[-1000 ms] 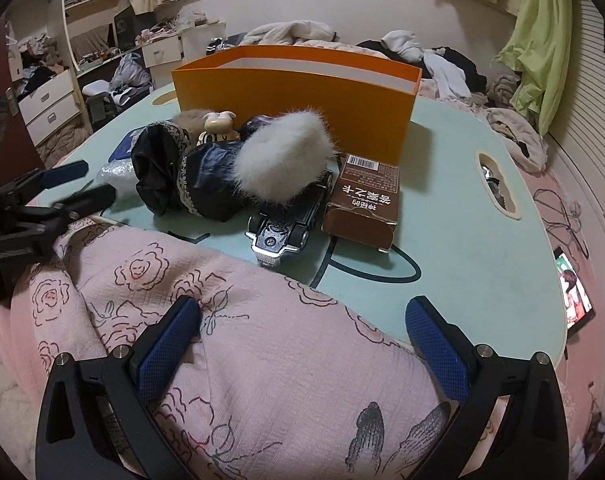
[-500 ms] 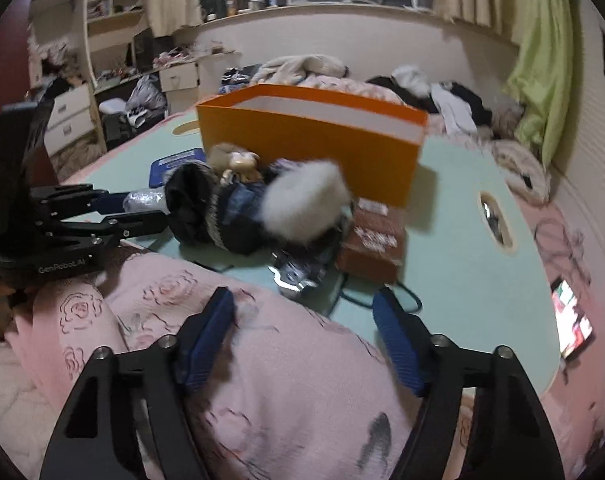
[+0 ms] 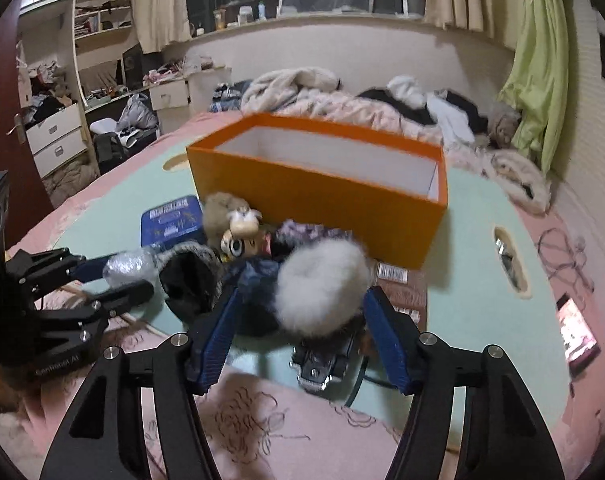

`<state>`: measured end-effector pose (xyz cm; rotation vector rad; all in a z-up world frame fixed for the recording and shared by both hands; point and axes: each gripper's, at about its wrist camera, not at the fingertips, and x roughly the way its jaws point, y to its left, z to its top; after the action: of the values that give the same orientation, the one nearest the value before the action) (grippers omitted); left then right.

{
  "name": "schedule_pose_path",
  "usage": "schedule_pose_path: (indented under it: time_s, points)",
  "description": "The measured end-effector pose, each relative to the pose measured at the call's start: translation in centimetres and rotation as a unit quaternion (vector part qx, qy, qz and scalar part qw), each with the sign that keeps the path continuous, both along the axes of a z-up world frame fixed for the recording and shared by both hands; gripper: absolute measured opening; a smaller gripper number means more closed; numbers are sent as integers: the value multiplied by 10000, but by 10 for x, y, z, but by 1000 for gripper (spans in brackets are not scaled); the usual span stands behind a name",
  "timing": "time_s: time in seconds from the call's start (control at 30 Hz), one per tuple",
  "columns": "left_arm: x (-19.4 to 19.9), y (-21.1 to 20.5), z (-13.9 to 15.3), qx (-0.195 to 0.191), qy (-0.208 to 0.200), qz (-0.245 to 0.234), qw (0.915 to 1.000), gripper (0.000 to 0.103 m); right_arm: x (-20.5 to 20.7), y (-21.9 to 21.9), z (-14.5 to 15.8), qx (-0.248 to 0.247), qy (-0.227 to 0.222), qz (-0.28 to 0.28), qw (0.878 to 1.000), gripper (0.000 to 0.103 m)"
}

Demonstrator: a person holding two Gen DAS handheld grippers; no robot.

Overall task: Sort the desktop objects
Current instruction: 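Grasp the clear plastic bag with the left gripper while the right grasps the white pompom, then drop the plastic bag into the box with the left gripper while the right drops the white pompom in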

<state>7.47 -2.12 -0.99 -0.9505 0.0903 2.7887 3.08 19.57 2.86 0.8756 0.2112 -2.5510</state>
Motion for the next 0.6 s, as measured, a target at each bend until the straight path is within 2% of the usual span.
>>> schedule_pose_path:
  time_s: [0.1,0.17,0.2,0.23,0.27,0.3,0.6]
  points:
    - [0,0,0,-9,12,-2,10000,39,-6,-1,2,-36,22,-4,10000,64]
    - [0,-2,0,11,25,-9,10000,39,-16,-1,-1,-121,-176,31,9998,64]
    - [0,-2,0,29,33,-8,10000,39,-21,-1,-4,-181,-324,70,9993,54]
    - [1,-3,0,45,43,-8,10000,39,-25,1,-5,-297,-419,124,9986,37]
    - [1,-4,0,67,63,-10,10000,39,-26,5,-4,-411,-459,131,9980,34]
    - [2,-4,1,84,81,-13,9999,39,-26,10,-3,-540,-471,138,9973,23]
    - [4,-9,3,135,151,6,9998,39,-13,38,2,-1290,-418,274,9904,14]
